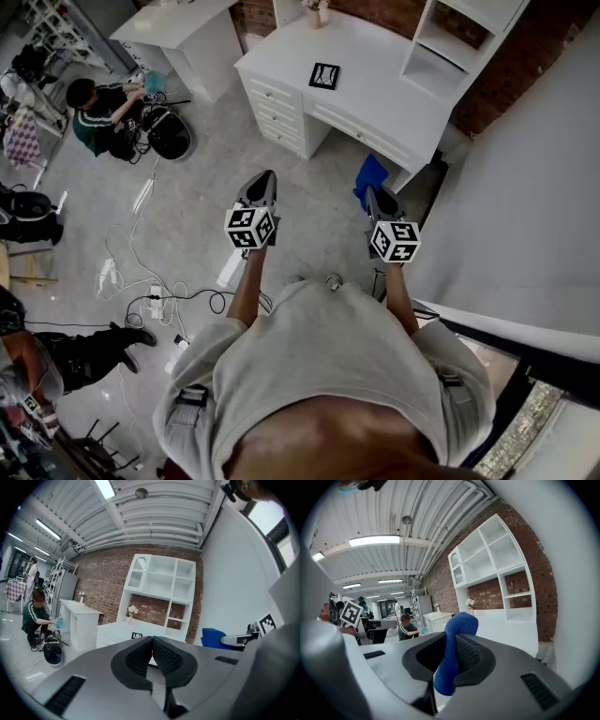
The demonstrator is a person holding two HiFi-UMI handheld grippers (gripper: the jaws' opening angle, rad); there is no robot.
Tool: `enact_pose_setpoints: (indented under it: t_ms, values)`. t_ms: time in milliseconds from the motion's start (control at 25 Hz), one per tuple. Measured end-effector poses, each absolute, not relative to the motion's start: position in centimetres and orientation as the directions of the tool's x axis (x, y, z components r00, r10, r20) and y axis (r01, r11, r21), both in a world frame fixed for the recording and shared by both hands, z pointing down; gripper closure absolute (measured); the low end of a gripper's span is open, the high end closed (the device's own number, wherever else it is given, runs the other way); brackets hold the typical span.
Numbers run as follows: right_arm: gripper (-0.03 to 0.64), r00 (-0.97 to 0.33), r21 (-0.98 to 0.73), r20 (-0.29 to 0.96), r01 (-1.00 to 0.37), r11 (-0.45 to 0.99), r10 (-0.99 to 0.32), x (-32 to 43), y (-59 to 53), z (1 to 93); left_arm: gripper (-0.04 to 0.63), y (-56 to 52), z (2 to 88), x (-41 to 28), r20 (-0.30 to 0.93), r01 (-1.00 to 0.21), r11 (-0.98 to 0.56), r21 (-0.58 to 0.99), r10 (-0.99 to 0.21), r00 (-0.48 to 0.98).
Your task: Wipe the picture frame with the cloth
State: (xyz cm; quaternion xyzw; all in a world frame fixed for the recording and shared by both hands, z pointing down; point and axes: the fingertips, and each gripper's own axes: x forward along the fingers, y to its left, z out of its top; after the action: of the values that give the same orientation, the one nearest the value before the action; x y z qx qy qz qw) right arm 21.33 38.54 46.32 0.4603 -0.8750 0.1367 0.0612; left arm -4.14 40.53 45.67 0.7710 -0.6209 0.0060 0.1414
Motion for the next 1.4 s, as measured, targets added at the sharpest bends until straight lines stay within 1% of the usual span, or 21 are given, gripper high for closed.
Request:
enact_pose_setpoints:
  t_ms: [480,840,1120,1400]
  values:
    - [0.554,-0.573,-0.190,0.240,-0.819,0.541,-0.784,22.5,38.9,46.8,0.580,41.1,45.8,-2.9,0.191,-0.959,-0.182,0.217,-0.956,0.225]
    - [0.554,-0.592,-0.209,0.228,-0.805,0.555,-0.773,24.0,37.4,47.0,0.578,40.2,46.4,-0.5,0.206,-0.961,-0.182,0.210,-0.952,0.226]
    - [0.554,-0.616,-0.216,0.233,-0.787,0.577,-0.753,25.6,35.2,47.5,0.580,38.6,46.7,2.0,0.222,-0.963,-0.174,0.206,-0.950,0.220]
    - [0.554,-0.646,-0.231,0.237,-0.763,0.604,-0.725,25.8,34.6,48.3,0.580,38.3,47.8,2.9,0.232,-0.966,-0.156,0.206,-0.951,0.203]
